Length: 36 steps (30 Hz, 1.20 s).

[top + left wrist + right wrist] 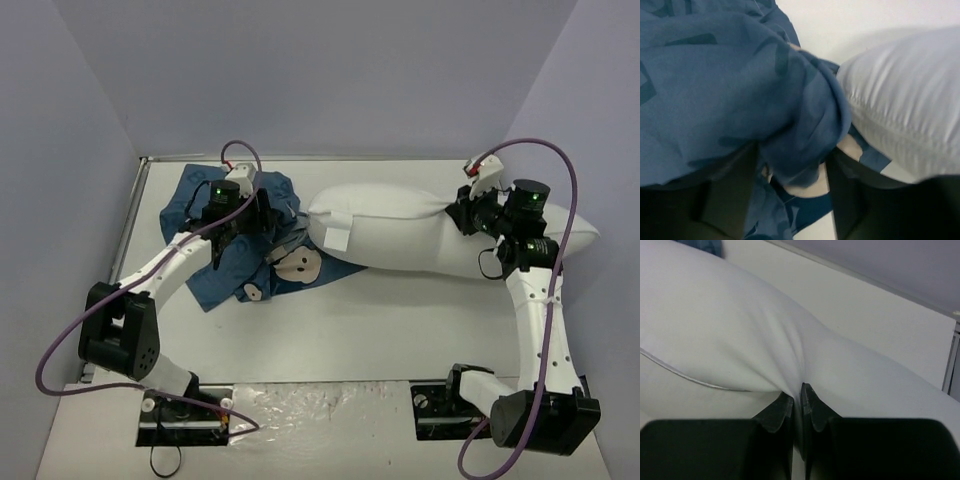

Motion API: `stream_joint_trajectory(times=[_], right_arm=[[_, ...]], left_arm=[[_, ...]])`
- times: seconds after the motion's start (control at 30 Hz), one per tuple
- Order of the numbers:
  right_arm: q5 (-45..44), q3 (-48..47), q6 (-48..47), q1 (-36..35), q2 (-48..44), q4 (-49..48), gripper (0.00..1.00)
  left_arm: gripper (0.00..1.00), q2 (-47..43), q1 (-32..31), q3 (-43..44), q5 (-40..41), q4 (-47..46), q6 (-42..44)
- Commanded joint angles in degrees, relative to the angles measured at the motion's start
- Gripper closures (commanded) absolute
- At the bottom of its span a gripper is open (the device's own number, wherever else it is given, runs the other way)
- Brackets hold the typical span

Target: Remove the pillowcase from the pillow

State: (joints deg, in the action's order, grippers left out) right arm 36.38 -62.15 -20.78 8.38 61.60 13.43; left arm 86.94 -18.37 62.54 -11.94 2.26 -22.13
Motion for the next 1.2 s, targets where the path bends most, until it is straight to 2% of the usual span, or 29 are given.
stream_joint_trajectory(times=[0.0,0.03,0.13,0.17,0.23,0.27,0.33,0.37,0.43,0.47,0.5,0.53,0.57,0.63,0.77,0.93,1.0,1.07,1.17], right_arm=[[-2.63,-7.28,12.69,-1.96,-0.87,-13.97,1.00],[-1.24,-7.81,10.95,-2.31,0.00,-12.48,0.97],[5.07,-9.82,5.06,-2.32,1.41,0.68,0.64],[6.06,-11.49,2.78,-2.32,1.24,6.55,0.44],[5.37,-12.12,0.74,-2.06,-1.30,8.10,0.33],[5.02,-12.99,-0.05,-2.05,-3.66,8.28,0.23],[2.83,-14.31,0.73,-2.05,-4.91,8.19,0.15],[1.77,-15.18,1.95,-2.05,-5.00,8.19,0.07],[-0.86,-17.30,7.04,-2.05,-3.51,8.19,0.06],[-5.05,-17.56,9.24,-1.88,-2.81,8.28,0.01],[-7.35,-17.65,11.18,-1.79,-1.59,8.28,0.00],[-9.47,-17.57,14.85,-1.62,-0.97,8.19,0.00],[-13.58,-17.48,16.37,-1.27,-0.44,8.28,0.00],[-16.24,-17.13,18.22,-1.00,1.06,8.63,0.00],[-12.66,-16.86,16.99,0.49,1.06,10.38,0.00],[-6.32,-17.13,16.20,2.08,-0.08,11.79,0.00],[-8.24,-16.95,17.34,2.25,-0.52,11.79,0.00],[-14.04,-17.39,18.66,2.25,-0.70,12.06,0.00],[-18.62,-18.09,16.04,2.60,-1.31,13.63,0.00]], left_arm=[[0.37,-7.73,-0.09,-0.05,0.08,1.25,-1.07],[0.29,-11.05,-0.09,-0.05,0.78,2.82,-0.81],[0.00,-16.87,-0.17,0.12,2.36,6.33,0.68],[0.05,-20.98,-0.17,0.04,2.45,7.13,1.55],[0.06,-25.04,-0.35,0.21,1.67,10.37,2.70],[0.06,-29.06,-0.44,0.30,1.57,11.70,3.32],[0.06,-32.86,-0.44,0.21,2.27,16.25,3.50],[0.06,-36.28,-0.44,-0.14,2.54,17.76,3.24],[0.06,-39.37,-0.44,-1.89,2.19,20.31,2.10],[0.06,-42.08,-0.44,-2.77,1.67,20.76,0.52],[0.06,-43.24,-0.44,-3.65,1.14,20.94,-0.36],[0.06,-44.39,-0.44,-5.57,0.79,21.38,-1.41],[0.06,-46.49,-0.44,-6.37,0.52,21.64,-2.90],[0.06,-48.26,-0.44,-8.30,0.43,21.99,-4.06],[0.06,-51.42,-0.44,-10.51,0.43,21.56,-5.38],[0.06,-51.34,-0.44,-10.16,-0.62,22.78,-5.38],[0.06,-51.60,-0.44,-10.16,-0.71,22.96,-5.38],[0.06,-52.13,-0.44,-10.34,-0.62,23.40,-5.55],[0.06,-52.57,-0.44,-10.16,-0.54,23.84,-5.91]])
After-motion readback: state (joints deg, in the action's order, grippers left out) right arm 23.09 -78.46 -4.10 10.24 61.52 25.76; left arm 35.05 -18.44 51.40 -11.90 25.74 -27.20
